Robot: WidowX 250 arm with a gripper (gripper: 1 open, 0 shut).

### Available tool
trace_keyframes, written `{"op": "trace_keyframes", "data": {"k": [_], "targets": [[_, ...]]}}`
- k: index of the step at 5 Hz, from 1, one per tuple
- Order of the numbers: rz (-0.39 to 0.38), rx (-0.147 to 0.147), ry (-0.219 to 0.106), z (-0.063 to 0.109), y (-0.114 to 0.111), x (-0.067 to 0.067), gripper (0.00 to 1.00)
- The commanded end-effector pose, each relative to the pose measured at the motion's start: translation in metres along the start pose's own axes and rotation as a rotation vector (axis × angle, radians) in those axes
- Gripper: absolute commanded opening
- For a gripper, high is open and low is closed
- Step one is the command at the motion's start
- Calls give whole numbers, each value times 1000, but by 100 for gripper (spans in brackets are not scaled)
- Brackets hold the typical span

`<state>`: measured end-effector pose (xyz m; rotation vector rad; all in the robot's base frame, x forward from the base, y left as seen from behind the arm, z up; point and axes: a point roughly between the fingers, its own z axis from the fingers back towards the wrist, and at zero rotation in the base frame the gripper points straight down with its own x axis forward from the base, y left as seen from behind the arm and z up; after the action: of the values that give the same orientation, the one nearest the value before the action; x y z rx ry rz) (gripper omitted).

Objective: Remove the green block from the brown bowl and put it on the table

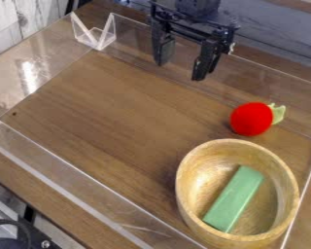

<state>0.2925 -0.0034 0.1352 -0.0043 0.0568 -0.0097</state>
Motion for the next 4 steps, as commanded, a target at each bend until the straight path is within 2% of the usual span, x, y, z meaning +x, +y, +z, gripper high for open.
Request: {"op": "trace_keyframes", "data": {"k": [1,2,3,4], "targets": [[0,-16,16,0,-29,-10,100],[-61,-40,25,-15,-63,-27,100],[-94,-50,22,-29,-94,-40,100],[-125,-50,9,-24,-112,-51,100]]}}
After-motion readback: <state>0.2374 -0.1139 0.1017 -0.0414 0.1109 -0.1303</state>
